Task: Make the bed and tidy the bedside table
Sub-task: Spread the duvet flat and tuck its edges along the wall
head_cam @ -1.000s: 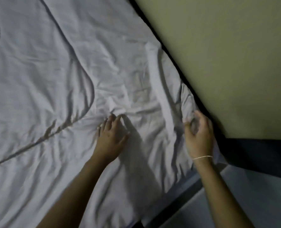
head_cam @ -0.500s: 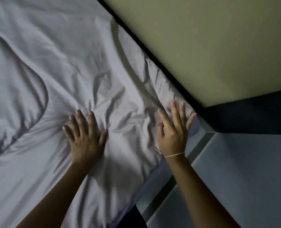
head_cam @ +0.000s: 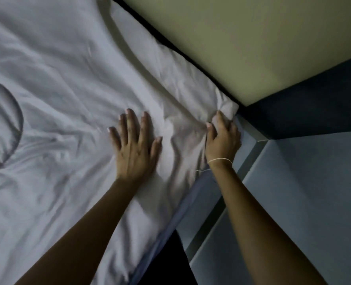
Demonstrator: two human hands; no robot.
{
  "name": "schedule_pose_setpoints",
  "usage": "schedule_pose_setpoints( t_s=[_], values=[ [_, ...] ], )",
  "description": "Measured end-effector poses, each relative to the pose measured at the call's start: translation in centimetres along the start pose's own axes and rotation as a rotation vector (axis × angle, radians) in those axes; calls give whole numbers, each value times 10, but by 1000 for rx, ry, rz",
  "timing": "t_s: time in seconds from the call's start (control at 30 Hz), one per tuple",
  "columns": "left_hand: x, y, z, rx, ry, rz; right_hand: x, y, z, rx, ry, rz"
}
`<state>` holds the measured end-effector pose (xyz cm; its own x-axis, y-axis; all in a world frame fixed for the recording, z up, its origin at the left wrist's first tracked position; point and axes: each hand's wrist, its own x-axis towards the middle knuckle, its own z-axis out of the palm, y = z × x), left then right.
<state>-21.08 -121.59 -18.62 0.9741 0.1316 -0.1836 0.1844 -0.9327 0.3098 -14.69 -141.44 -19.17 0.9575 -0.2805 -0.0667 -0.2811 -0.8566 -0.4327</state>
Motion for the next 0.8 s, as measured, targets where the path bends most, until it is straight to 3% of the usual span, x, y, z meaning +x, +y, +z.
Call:
schedule_pose_setpoints(
  t_s=[0.13, 0.33, 0.47, 0.57, 0.63, 0.67, 0.73, 0.8],
  values=[
    [17, 18, 2, 3, -4, 17, 15, 15, -5, 80, 16, -19],
    [37, 24, 3, 69, -52, 171, 25, 70, -22, 83, -40, 143],
    [49, 15, 3, 137, -56, 161, 17, 53, -22, -29, 113, 167],
    [49, 16, 7, 160, -44, 146, 15, 18, -17, -35, 110, -193],
    [47, 16, 7, 161, -36, 146, 18, 2, -5, -82, -106, -459],
    [46, 16, 7, 154, -37, 149, 24, 2, 0, -127, -197, -506],
    [47, 16, 6, 144, -41, 151, 40, 15, 7, -185, -230, -407],
    [46, 17, 4, 146, -50, 154, 53, 38, 7, -158, -193, -174]
  ],
)
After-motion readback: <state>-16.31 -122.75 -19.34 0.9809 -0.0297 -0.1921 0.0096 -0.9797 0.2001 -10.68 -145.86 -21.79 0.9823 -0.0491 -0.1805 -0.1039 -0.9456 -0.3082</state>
